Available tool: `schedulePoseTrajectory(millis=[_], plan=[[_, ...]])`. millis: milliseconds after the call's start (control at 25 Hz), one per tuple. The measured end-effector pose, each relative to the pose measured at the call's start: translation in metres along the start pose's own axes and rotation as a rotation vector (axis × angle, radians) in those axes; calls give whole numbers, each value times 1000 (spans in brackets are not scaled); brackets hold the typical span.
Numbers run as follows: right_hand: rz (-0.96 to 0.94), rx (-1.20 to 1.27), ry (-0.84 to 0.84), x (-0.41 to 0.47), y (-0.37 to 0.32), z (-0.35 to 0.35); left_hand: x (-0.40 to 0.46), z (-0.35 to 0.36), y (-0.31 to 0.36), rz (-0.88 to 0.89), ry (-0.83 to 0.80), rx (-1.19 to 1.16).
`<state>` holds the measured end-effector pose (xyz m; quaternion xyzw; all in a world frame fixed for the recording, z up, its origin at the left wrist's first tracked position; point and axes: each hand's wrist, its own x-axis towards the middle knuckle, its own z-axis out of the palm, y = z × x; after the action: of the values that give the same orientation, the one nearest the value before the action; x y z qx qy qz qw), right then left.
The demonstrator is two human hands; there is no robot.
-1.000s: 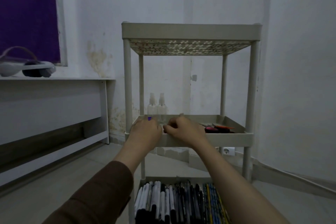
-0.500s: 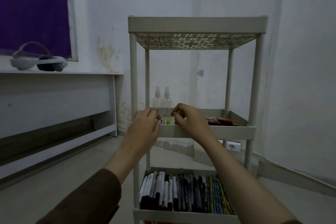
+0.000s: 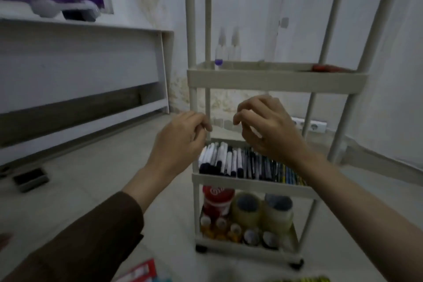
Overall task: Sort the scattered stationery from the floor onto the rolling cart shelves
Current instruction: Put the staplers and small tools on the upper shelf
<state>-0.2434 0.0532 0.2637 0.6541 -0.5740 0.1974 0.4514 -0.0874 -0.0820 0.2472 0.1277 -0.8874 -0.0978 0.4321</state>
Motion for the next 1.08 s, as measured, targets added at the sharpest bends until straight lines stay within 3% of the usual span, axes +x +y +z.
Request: schedulePoseTrajectory(millis=[160, 280, 440, 560, 840, 1000, 1080], plan=[[-100, 90, -347, -60, -47, 23, -57, 38, -9, -50, -124, -21], [-28, 234, -579, -109, -86, 40, -118, 59, -22, -99, -313, -14], [187, 380, -818, -177, -134, 42, -193, 81, -36, -216, -573, -45], [507, 501, -1047, -233, -166, 20, -243, 102, -27, -245, -770, -94], [1192, 545, -1319, -338, -239, -40, -329, 156, 33, 60, -1100, -164], [1520, 603, -1318, -366, -278, -64, -357, 177, 60, 426, -1216, -257], [1572, 565, -1313, -376, -302, -68, -368, 182, 67, 676, -1203, -303]])
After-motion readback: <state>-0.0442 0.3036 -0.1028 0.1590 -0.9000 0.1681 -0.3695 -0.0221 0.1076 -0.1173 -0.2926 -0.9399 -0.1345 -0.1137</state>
